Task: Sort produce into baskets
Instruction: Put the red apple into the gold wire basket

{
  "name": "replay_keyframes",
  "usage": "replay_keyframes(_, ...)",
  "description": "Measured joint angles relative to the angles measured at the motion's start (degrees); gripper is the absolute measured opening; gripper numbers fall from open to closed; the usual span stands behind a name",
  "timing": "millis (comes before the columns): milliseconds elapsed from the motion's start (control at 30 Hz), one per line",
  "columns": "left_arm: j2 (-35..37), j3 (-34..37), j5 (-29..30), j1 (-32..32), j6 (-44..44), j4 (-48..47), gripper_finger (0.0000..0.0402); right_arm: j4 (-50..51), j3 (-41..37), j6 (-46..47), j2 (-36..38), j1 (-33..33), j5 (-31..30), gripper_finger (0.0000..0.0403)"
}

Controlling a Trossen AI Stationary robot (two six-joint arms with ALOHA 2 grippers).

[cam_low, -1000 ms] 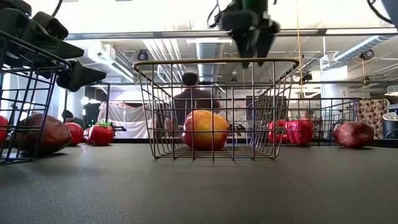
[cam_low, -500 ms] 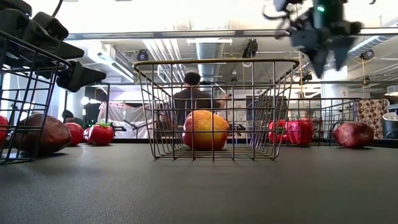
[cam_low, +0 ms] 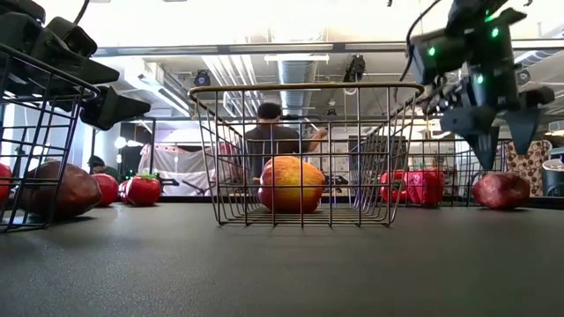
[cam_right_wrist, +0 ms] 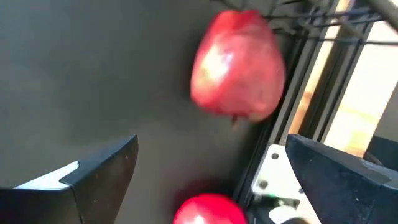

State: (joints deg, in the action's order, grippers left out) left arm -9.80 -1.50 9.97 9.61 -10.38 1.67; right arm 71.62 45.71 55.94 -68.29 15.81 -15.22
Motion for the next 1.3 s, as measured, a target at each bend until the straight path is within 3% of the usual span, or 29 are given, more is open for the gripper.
replay_keyframes(233,-0.02,0.0,0.01,0.0,0.0,0.0,0.0393,-2.57,-1.49,-3.07,0.0,7.39,-4.4,0.04)
replay_keyframes(733,-0.02,0.0,0.01,-0.02,0.0,0.0,0.0393,-16.59,-11.03,-3.03,0.15,14.63,-3.79,0.0399)
replay_keyframes(900,-0.02,0.0,0.0,-0.02,0.01,-0.02,0.0393,-19.48,-13.24,-3.37,0.2,14.6,-3.76,0.0364)
replay_keyframes(1100,-0.02,0.0,0.0,0.0,0.01,-0.02,0.0393,-19.47,-13.59,-6.04,0.31,14.15,-2.93,0.0278)
replay_keyframes(1300,-0.02,0.0,0.0,-0.01,-0.01,-0.02,0.0393,-17.95,-11.93,-6.4,2.48,9.51,0.28,0.0275)
